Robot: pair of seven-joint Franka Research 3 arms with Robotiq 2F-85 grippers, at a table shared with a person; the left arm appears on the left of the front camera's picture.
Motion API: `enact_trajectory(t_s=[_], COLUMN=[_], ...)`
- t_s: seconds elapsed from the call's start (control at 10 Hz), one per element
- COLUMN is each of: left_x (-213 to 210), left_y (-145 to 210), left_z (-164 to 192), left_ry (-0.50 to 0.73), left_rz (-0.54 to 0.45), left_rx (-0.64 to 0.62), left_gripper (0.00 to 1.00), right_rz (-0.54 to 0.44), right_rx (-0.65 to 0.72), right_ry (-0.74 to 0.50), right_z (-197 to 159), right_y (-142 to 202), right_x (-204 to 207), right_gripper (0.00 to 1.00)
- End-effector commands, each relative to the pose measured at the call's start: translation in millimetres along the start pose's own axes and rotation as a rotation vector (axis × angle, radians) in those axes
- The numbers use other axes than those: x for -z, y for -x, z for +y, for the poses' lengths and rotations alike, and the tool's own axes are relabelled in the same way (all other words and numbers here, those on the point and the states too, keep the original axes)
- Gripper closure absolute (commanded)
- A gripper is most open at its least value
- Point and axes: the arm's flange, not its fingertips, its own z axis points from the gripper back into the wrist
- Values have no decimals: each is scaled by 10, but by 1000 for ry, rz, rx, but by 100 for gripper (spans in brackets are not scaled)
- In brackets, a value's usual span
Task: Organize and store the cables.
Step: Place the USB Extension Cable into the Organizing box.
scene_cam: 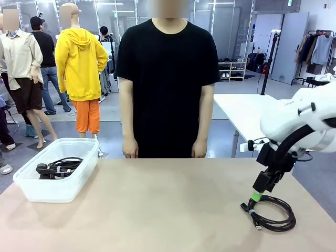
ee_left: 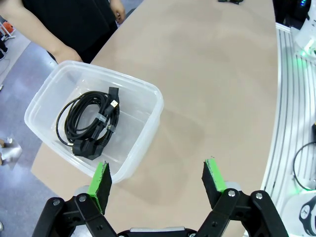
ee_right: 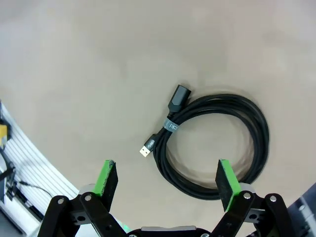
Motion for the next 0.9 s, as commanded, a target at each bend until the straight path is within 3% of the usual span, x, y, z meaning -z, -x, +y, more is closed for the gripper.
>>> enact_trajectory(t_s=[0.0, 0.4, 0.7, 0.8], left_x=[-11, -11, -11, -11], left_y=[-21, -21, -21, -21], left_z=[-5, -5, -5, -5], left_ry=[2, 2, 2, 2], left_rz=[7, 7, 7, 7], left_rx=[-18, -18, -18, -18], left_gripper=[7, 7, 7, 7], right_rz=[26, 16, 26, 41], right_rx=[87, 146, 148, 138], right_ry=[34, 77, 113, 134], right_z=[98, 146, 149, 155], right_y=[-41, -58, -117, -158], right_x=[272, 705, 808, 848], right_gripper=[0, 0, 0, 16])
